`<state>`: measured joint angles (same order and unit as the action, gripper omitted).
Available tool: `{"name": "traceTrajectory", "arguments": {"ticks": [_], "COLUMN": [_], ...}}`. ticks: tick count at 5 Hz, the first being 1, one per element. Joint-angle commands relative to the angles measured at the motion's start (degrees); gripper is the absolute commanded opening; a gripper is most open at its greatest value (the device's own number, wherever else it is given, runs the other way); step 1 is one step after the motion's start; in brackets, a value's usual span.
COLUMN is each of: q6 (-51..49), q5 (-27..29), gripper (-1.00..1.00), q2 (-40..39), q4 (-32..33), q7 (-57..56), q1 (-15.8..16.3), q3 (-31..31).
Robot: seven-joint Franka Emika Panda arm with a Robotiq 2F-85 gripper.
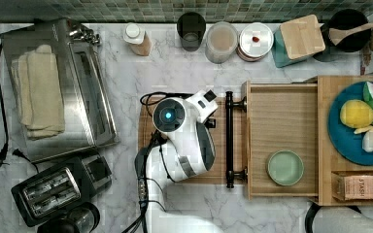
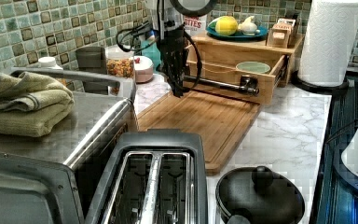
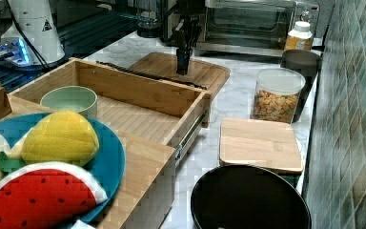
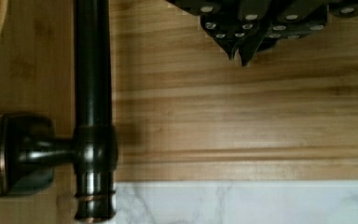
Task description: Close the drawer.
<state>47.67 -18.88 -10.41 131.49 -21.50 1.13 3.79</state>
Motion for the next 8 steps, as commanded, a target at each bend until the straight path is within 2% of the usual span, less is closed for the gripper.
{"name": "traceTrajectory", "arguments": {"ticks": [1, 3, 6, 7, 8], "q6": [0.3, 4.1, 3.4, 7.1, 6.7], "q5": [-1.1, -1.2, 0.8, -1.8, 0.3], "gripper": [-1.0, -1.0, -1.0, -1.0, -1.0], "q2": [0.5, 0.5, 1.0, 1.6, 0.0], "q4": [1.7, 2.1, 0.7, 1.3, -2.0], "q7": [-10.5, -15.4, -22.2, -20.1, -26.1], "q1": [-3.2, -5.7, -10.8, -12.0, -15.4], "q3": [-1.5, -4.1, -9.0, -12.6, -14.4]}}
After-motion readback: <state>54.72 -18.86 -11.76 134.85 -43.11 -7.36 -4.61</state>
